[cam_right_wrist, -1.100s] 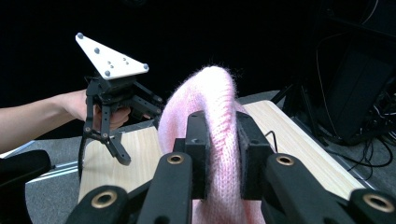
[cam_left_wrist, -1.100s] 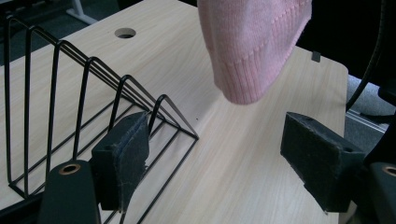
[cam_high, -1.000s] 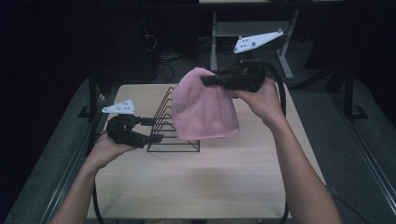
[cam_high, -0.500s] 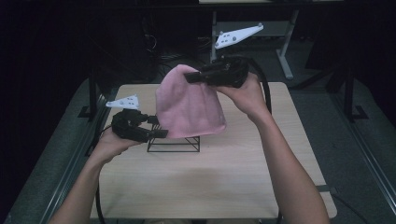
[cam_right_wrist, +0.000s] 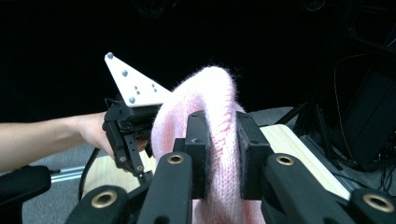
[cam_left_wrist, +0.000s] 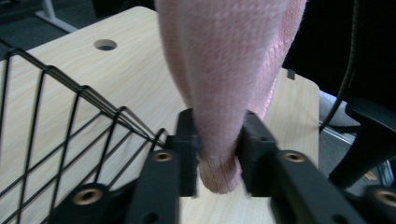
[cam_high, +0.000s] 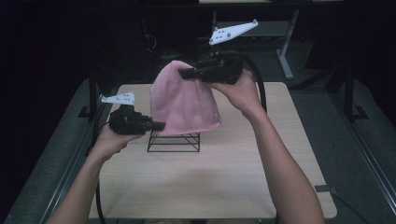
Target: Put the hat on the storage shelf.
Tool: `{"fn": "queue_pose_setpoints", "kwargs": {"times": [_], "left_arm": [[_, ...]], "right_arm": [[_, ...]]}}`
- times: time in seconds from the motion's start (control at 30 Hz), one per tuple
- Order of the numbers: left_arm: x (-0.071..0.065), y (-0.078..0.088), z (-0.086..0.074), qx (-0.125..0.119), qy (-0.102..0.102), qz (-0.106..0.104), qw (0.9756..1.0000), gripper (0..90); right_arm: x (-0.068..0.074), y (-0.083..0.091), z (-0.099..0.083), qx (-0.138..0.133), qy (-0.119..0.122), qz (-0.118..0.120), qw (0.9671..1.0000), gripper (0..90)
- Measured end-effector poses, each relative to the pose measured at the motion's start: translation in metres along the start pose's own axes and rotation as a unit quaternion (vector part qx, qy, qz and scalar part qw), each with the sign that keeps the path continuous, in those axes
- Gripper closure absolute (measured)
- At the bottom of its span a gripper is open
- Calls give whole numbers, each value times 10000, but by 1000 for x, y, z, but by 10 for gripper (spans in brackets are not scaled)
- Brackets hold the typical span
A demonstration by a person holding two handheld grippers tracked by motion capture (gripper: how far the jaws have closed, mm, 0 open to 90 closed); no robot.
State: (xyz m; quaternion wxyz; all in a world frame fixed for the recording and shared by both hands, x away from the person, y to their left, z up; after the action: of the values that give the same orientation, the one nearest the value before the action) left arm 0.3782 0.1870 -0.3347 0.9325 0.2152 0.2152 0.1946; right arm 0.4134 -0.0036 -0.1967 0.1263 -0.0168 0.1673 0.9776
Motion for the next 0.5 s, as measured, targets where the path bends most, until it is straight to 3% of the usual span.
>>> {"fn": "queue_pose_setpoints", "kwargs": {"times": [0.07, 0.5], "left_arm": [[1, 1, 1, -48, 25, 18, 10000, 776], [28, 19, 17, -82, 67, 718, 9974, 815]], "right_arm": [[-1, 0, 0, -20, -19, -8, 10000, 775], [-23, -6, -5, 2, -256, -198, 9995, 769]]}}
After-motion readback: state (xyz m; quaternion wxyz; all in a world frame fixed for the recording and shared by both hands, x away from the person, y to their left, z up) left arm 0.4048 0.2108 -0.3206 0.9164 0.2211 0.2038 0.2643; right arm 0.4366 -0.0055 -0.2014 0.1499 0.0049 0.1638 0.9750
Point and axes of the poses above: each handheld gripper's, and its own axes: y roughly backward along the jaws, z roughly out of its top, x roughly to its left, the point moved 7 cm from there along -y, roughly forward along the jaws, and after that the axes turned 7 degrees about y, right-handed, at the moved point
